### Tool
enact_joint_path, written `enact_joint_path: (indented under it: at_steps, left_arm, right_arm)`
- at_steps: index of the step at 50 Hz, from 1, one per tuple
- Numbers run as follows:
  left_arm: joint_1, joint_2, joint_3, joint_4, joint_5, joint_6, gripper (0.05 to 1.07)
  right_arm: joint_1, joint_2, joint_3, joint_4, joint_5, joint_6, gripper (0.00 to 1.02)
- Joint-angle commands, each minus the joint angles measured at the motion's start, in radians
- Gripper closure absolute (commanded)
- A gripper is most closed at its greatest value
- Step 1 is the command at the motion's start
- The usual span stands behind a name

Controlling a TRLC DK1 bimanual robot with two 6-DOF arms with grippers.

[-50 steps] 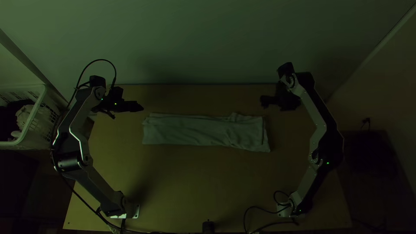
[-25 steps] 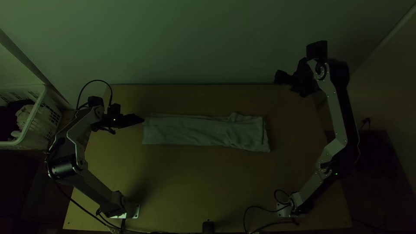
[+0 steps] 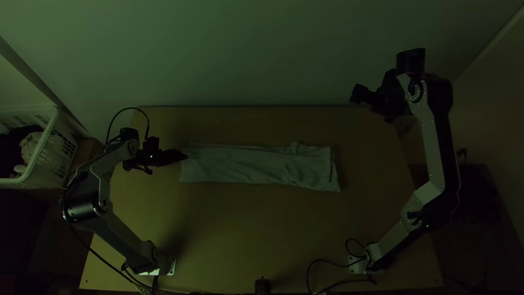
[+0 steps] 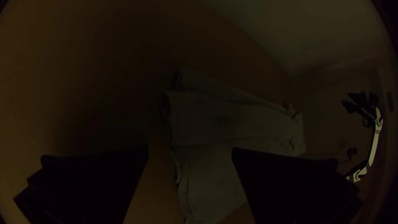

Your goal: Fold the t-shirt

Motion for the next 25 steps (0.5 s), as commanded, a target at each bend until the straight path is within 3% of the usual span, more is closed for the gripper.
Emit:
enact_joint_path:
  at_steps: [1, 25]
  left_arm:
    - [-0.045, 0.040, -0.039, 0.030, 0.010, -0.047, 0.10]
    - [-0.309, 0.031, -0.077, 0.200, -0.059, -0.242, 0.10]
  right_arm:
    - [0.006, -0.032, 0.011, -0.008, -0.006, 0.031, 0.03]
    - [0.011, -0.057, -0.003, -0.008, -0.007, 0.039, 0.03]
